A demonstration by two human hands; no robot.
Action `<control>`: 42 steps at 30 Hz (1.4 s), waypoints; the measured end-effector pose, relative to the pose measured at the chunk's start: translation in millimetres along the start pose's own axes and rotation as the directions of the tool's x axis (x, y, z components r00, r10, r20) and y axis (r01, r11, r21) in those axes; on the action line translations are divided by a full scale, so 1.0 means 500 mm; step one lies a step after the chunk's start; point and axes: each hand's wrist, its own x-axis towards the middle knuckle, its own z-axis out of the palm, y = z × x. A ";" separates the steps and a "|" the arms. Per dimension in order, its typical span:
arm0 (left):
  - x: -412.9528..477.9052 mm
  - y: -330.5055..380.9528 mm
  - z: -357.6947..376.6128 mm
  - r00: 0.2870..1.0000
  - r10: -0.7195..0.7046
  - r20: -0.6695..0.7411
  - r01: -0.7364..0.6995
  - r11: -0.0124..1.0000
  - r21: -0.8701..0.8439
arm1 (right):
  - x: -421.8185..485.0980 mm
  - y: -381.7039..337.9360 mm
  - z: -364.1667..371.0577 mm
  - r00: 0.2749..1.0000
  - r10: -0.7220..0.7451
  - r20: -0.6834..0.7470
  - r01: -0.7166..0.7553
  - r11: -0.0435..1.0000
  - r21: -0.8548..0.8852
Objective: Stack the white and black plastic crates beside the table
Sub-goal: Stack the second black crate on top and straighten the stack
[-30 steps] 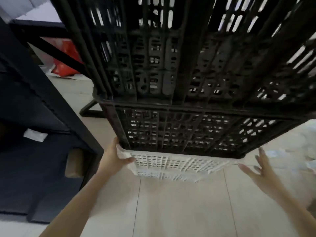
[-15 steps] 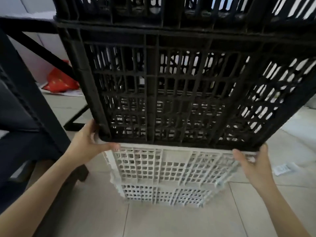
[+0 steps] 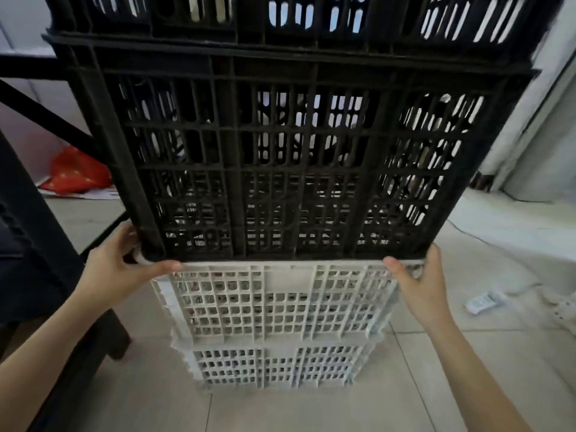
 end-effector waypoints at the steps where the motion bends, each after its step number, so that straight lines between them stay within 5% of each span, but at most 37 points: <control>1: 0.001 -0.003 -0.001 1.000 -0.003 0.002 0.003 1.000 0.005 | 0.002 0.000 -0.001 1.000 -0.022 -0.008 0.022 1.000 -0.020; 18: 0.004 0.001 -0.010 0.998 -0.002 0.060 -0.009 0.983 0.184 | -0.024 -0.009 0.014 0.984 -0.094 -0.151 0.078 0.991 -0.106; 31: 0.005 -0.018 -0.016 0.997 -0.022 0.076 0.010 0.987 0.161 | -0.024 0.012 0.021 0.967 -0.129 -0.221 0.107 0.988 -0.109; 35: 0.001 -0.021 -0.001 0.998 -0.037 0.047 0.032 0.994 0.105 | -0.025 0.030 0.000 0.986 -0.157 -0.059 0.153 0.986 -0.071; 38: 0.005 -0.033 0.010 0.999 -0.036 0.003 0.035 0.997 0.075 | -0.033 0.060 -0.017 0.995 -0.033 0.092 0.026 0.996 0.080; 42: 0.012 -0.040 0.009 0.999 -0.025 -0.034 0.028 0.996 0.083 | -0.074 0.125 -0.001 0.961 0.187 0.204 -0.176 0.982 -0.071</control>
